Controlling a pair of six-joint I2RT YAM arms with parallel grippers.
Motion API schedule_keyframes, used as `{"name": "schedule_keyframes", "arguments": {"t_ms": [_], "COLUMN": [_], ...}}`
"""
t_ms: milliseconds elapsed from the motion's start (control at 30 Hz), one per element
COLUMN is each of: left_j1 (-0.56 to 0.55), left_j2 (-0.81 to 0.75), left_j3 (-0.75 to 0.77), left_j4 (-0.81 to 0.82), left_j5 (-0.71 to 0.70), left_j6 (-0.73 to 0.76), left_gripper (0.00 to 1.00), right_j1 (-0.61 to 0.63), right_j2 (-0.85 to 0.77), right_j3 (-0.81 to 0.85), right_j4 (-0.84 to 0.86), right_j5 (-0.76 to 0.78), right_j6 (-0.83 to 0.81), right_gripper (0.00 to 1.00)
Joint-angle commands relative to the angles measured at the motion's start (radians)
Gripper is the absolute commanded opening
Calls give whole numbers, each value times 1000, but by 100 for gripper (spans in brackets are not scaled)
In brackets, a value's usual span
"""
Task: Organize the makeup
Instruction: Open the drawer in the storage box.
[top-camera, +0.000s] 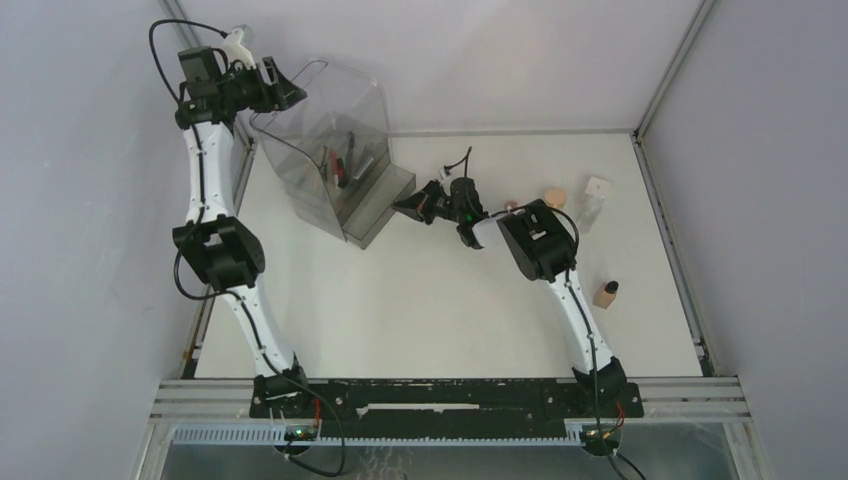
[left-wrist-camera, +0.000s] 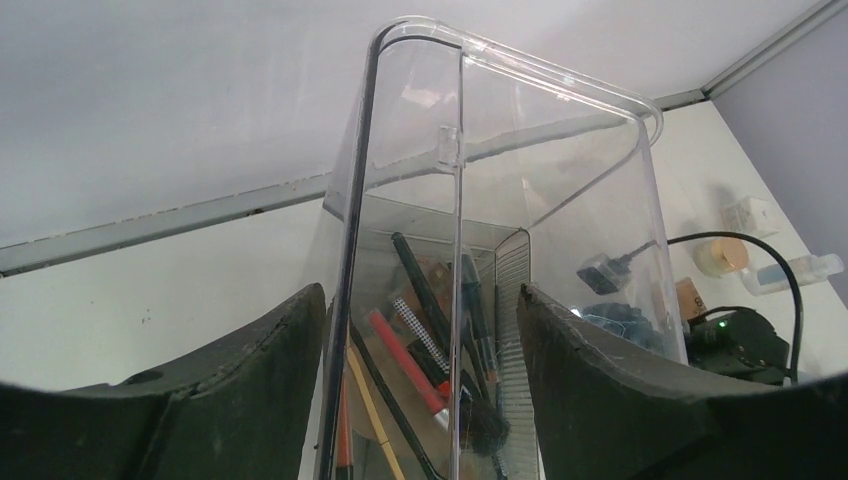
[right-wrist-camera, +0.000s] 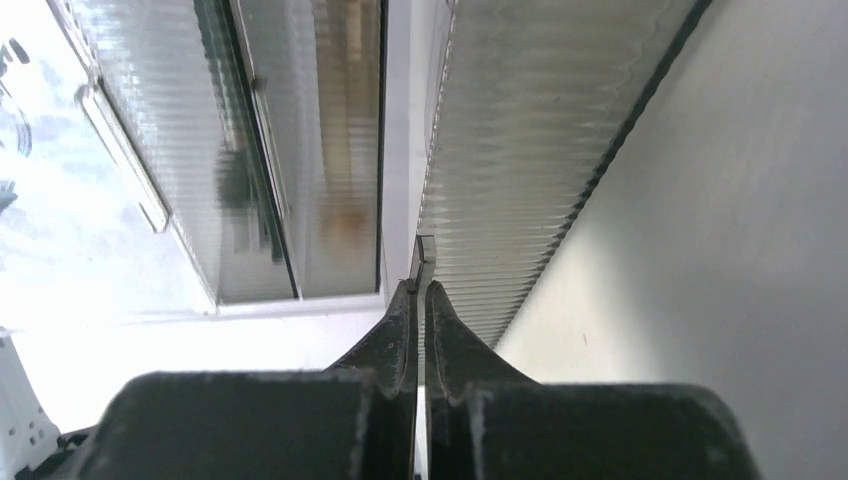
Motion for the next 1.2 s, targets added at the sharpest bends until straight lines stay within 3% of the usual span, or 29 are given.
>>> {"name": "schedule_keyframes", "arguments": {"t_ms": [0,267,600,800,933,1167], "left_j1": [-41,-49,-54,-119,-162,-162], "left_j2": [-46,-124,-206,-275,-337,-434], "left_j3": [-74,-141,-159,-136,-136,-154], "left_j4": [-117,-150,-177,-212,-203,-204], "left_j5": [37,2,-90,-280,-369,-406], "left_j6": [-20,13,36,92,107,86], "left_gripper": [73,75,87,100,100,100], "right_j1": [-6,-38,-58,-89,-120,-143], "right_j2": [-114,-231,-321,-299,-266,-288], "right_j3": [-143,-413,-514,-420,-369,-313], "right_j4": [83,135,76,-21,-70,-187], "right_j5": [-44,-72,-62,-163,-209,-249], "right_j6": [-56,-25,-121,-198,-226,-290], "right_gripper": [0,0,0,0,0,0]}}
